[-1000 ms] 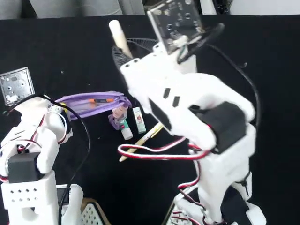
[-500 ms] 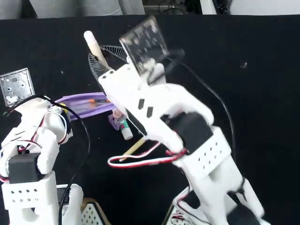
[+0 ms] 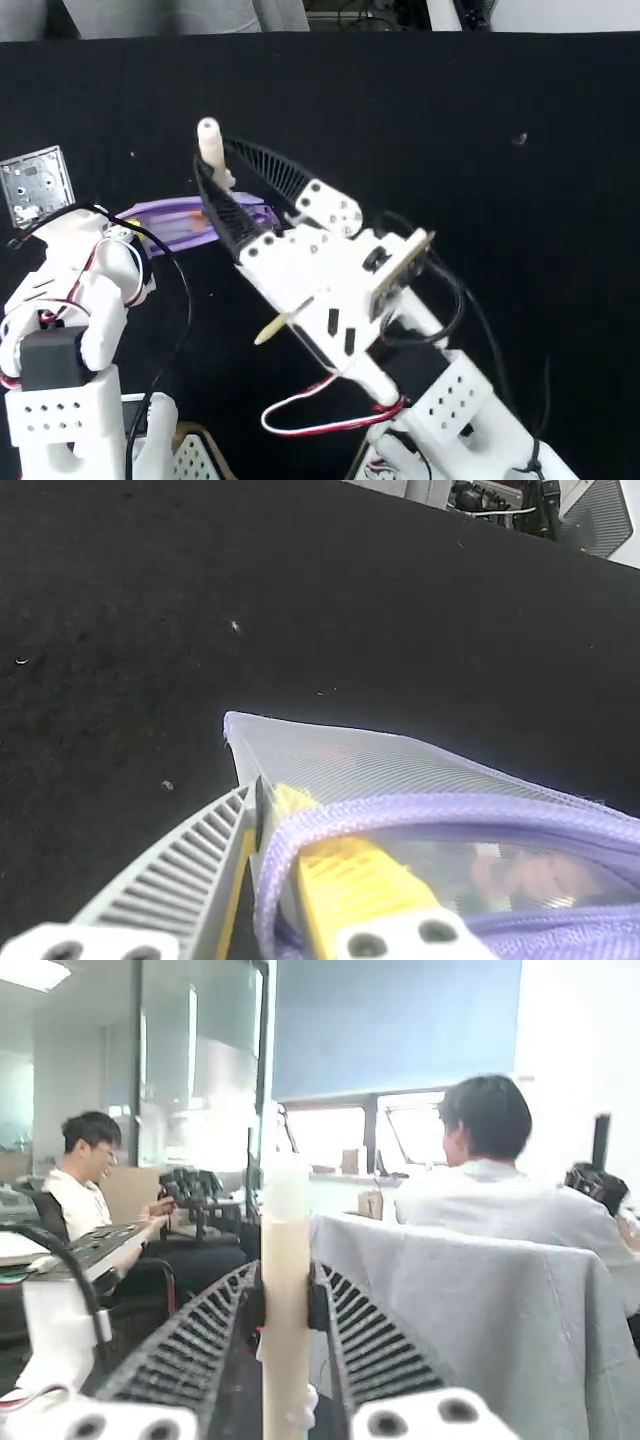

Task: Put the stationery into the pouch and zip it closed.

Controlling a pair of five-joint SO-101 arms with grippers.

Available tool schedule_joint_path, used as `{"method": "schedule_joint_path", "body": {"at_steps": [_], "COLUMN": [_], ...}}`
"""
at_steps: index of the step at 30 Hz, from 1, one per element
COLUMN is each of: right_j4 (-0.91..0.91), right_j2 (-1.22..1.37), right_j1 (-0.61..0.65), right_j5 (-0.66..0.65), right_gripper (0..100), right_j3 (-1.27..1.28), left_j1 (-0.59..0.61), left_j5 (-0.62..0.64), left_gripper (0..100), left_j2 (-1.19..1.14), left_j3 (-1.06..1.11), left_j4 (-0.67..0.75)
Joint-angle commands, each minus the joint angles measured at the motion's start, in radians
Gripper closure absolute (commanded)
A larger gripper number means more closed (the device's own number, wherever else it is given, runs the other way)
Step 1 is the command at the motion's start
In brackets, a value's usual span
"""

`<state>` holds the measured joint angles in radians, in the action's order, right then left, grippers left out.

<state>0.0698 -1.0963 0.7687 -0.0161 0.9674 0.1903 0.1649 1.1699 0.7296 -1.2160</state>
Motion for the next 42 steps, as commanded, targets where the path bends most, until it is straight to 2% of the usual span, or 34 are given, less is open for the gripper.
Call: {"method": "schedule_joint_path", "body": {"at_steps": [1, 9, 15, 18, 20, 24, 26, 31, 34, 42], "right_j4": [0.101, 0.270, 0.276, 0.276, 0.275, 0.252, 0.192, 0.026, -0.112, -0.592], "right_j2": [-0.031, -0.031, -0.038, -0.039, -0.039, -0.038, -0.041, -0.053, -0.101, -0.220], "right_j1": [0.014, 0.015, 0.017, 0.049, 0.078, 0.117, 0.115, 0.061, -0.008, -0.166], "right_j5": [-0.002, -0.008, -0.150, -0.181, -0.178, -0.184, -0.186, -0.226, -0.264, -0.264], "right_gripper": [98.8, 98.8, 98.7, 97.7, 91.0, 70.2, 67.8, 72.5, 74.5, 78.1], "right_j3": [0.053, 0.206, 0.325, 0.358, 0.364, 0.367, 0.352, 0.260, 0.186, -0.094], "left_j1": [-0.010, -0.010, -0.008, -0.008, -0.008, -0.007, -0.007, 0.018, 0.113, 0.455], "left_j5": [0.012, 0.014, 0.014, 0.014, 0.014, 0.014, 0.014, 0.014, 0.014, 0.014], "left_gripper": [97, 97, 97, 97, 97, 97, 97, 97, 97, 97], "left_j2": [-0.011, -0.006, -0.006, -0.006, -0.011, -0.011, -0.011, -0.006, -0.006, -0.006], "left_j3": [-0.001, -0.004, -0.005, 0.001, 0.002, 0.002, 0.002, -0.001, -0.007, 0.030], "left_j4": [0.021, 0.021, 0.021, 0.037, 0.041, 0.041, 0.041, 0.041, 0.055, 0.160]}}
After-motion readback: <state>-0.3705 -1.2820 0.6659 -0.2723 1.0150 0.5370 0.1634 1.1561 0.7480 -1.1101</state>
